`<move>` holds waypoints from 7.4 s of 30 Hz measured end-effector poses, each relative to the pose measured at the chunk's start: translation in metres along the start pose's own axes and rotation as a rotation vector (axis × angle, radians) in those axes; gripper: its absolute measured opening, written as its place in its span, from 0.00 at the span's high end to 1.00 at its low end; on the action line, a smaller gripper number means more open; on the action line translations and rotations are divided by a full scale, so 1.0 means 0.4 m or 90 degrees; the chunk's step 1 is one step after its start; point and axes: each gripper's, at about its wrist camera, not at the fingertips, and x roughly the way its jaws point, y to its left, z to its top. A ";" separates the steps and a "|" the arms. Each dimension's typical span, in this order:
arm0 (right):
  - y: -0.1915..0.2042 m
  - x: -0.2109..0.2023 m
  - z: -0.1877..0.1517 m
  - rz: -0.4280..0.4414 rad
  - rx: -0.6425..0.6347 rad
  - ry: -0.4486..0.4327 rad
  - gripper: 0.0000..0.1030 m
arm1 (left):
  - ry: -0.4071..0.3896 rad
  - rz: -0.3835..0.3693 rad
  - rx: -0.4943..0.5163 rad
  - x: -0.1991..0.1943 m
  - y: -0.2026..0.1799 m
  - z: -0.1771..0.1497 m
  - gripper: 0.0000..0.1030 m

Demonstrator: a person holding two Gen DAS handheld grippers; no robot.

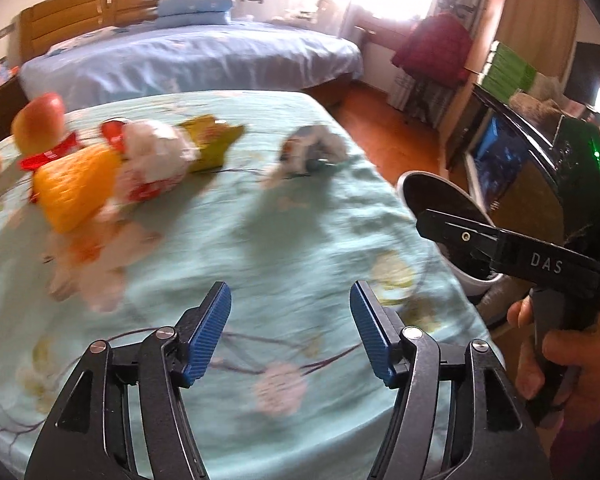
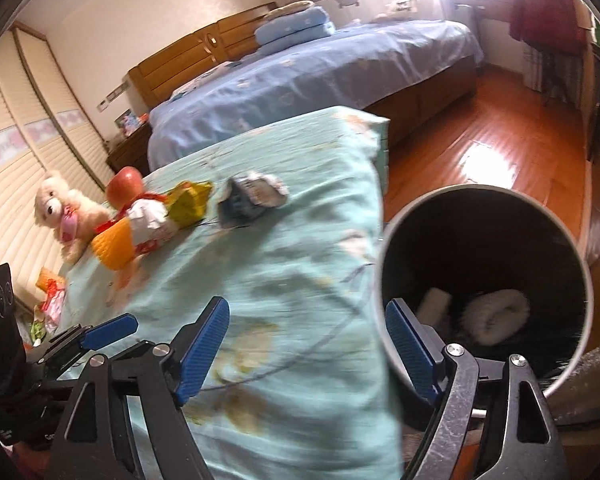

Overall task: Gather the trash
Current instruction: 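Move both open tools back over the items on the bed, then grasp the orange foam net with the left tool while the right tool grasps the crumpled foil wrapper, then carry the foam net and foil wrapper over the trash bin and open both tools, then move both open tools back over the remaining items on the bed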

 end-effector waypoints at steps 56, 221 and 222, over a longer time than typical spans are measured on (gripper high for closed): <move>0.152 0.225 0.116 0.038 -0.053 0.003 0.75 | -0.046 0.118 -0.143 0.007 0.356 0.072 0.85; 0.342 0.223 0.020 0.095 -0.078 0.019 0.16 | -0.016 0.157 -0.123 -0.015 0.445 0.033 0.32; 0.347 0.229 0.023 0.097 -0.077 0.020 0.16 | -0.016 0.159 -0.124 -0.011 0.457 0.040 0.32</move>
